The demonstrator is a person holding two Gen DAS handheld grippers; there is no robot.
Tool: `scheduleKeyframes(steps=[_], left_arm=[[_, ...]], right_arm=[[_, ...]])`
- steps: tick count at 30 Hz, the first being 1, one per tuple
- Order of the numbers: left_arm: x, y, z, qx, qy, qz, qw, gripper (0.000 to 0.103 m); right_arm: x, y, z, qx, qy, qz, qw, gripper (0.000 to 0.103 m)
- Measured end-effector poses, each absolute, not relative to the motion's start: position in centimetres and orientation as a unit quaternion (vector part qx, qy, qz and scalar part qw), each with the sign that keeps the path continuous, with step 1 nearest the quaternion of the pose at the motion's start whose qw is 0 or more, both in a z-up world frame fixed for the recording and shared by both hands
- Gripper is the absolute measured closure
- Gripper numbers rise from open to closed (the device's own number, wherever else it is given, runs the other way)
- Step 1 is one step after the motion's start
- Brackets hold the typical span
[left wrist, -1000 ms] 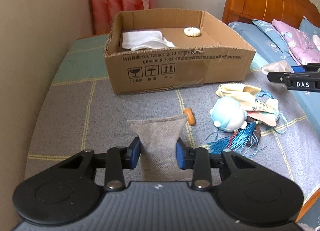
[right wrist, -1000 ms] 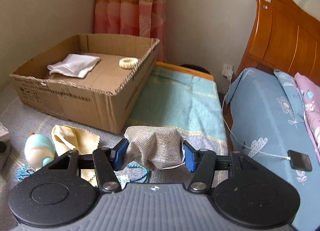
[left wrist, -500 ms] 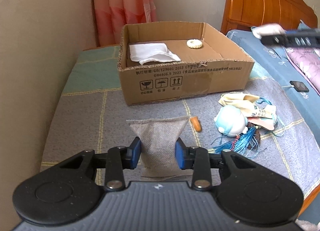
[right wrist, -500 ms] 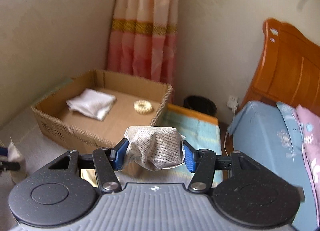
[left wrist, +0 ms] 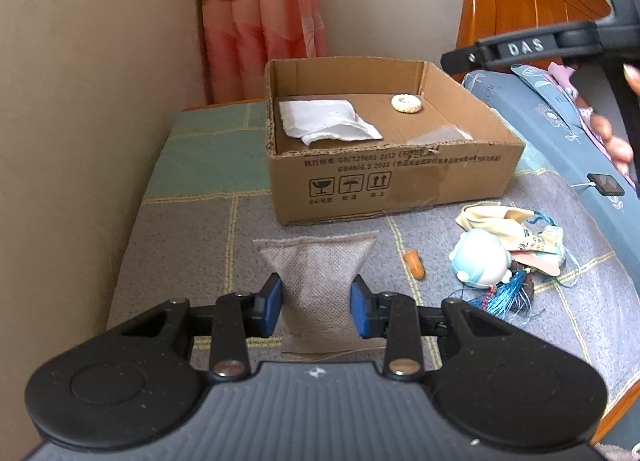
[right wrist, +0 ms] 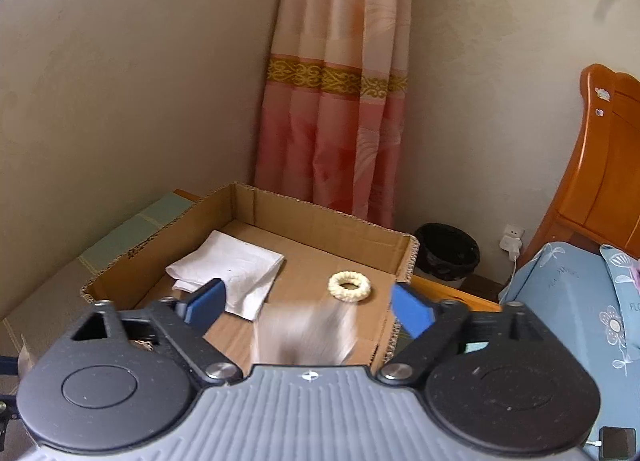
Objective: Organize soft objects
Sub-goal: 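Release the grey mesh bag into the box with the right tool while the left tool carries its sachet, then lower the grey sachet into the box and open the left tool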
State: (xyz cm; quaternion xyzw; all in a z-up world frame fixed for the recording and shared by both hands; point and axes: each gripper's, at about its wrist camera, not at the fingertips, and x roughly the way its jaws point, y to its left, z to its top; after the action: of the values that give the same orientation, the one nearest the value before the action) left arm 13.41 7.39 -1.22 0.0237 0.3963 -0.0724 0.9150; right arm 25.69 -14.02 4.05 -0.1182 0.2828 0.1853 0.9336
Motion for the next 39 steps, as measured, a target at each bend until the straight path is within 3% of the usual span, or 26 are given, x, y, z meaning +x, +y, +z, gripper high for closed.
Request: scheduleKeyframes(steps=[4,20,30,32,33,34,35,36,39], left_arm=[[13.8,7.5,-0.8,0.022,0.396,-0.080,0.915,0.069],[15.3,6.4,3.3,0.053,0.369,-0.072,0.925,0.069],[21.6,3.2,6.7,0.093,0.326,-0.065,0.939,0.069],[23.3,2.7,6.5,0.089,0.328,-0.066,0.938,0.062],[23.9,2.5,6.2,0.085,0.330,-0.065,0.938,0.047],[24.4,2.4,6.0,0.081,0.333,-0.061,0.937,0.020],[24.7,2.3,5.8,0.078,0.334,-0.056,0.938,0.008],[24.6,2.2,5.7,0.077,0.326,-0.049,0.941,0.001],[23.7,2.0,5.3,0.083,0.320,-0.053,0.942,0.001]], right_arm=[[24.4,-13.9,3.9,-0.117,0.284,0.183,0.934,0.000],[16.6,-16.9,1.9,-0.127,0.294,0.130,0.938,0.000],[13.7,-19.4,0.5,-0.115,0.299,0.109,0.941,0.000],[13.5,-19.8,0.2,-0.113,0.306,0.106,0.939,0.000],[13.4,-20.1,0.1,-0.112,0.309,0.105,0.939,0.000],[13.3,-20.4,-0.1,-0.109,0.312,0.104,0.938,0.000],[13.3,-20.7,-0.2,-0.106,0.316,0.103,0.937,0.000],[13.2,-20.9,-0.4,-0.103,0.320,0.103,0.936,0.000],[13.2,-21.2,-0.8,-0.103,0.328,0.102,0.933,0.000]])
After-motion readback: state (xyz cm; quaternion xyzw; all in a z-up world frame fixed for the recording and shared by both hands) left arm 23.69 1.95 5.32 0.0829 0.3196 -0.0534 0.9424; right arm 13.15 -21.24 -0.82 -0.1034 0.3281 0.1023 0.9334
